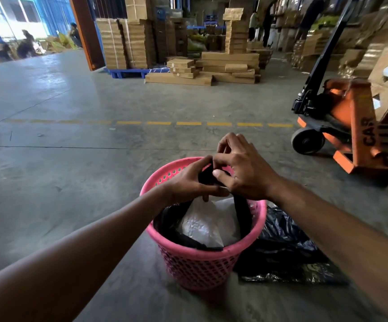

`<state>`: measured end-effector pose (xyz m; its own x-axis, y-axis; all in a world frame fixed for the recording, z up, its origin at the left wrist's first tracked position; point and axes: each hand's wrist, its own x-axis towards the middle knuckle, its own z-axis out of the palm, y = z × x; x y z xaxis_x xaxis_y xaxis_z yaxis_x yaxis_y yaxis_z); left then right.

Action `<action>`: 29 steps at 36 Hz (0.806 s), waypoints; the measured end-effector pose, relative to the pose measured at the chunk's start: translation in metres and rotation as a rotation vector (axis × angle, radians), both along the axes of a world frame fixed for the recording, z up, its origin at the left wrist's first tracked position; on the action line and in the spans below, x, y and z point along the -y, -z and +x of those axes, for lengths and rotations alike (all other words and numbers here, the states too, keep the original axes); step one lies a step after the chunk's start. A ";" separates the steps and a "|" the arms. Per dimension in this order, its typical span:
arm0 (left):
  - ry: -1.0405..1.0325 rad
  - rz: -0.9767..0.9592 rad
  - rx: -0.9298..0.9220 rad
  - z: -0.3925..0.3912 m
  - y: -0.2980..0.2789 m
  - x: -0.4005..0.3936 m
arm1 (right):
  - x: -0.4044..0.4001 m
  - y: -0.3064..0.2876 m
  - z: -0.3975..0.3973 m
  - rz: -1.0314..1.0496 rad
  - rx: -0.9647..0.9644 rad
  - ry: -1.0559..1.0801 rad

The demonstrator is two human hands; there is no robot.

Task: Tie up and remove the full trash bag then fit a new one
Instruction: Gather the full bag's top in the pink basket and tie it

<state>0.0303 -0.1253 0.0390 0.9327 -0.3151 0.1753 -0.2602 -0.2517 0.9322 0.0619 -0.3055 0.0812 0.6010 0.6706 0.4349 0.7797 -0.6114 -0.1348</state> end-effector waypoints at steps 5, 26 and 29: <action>-0.040 0.021 -0.050 0.006 0.008 0.011 | -0.014 0.005 0.005 0.110 -0.205 -0.083; 0.043 -0.236 -0.379 0.009 -0.002 -0.006 | 0.008 0.024 0.022 0.423 -0.199 -0.031; 0.092 -0.281 -0.430 0.009 -0.004 -0.017 | 0.013 0.025 0.027 0.465 -0.249 0.027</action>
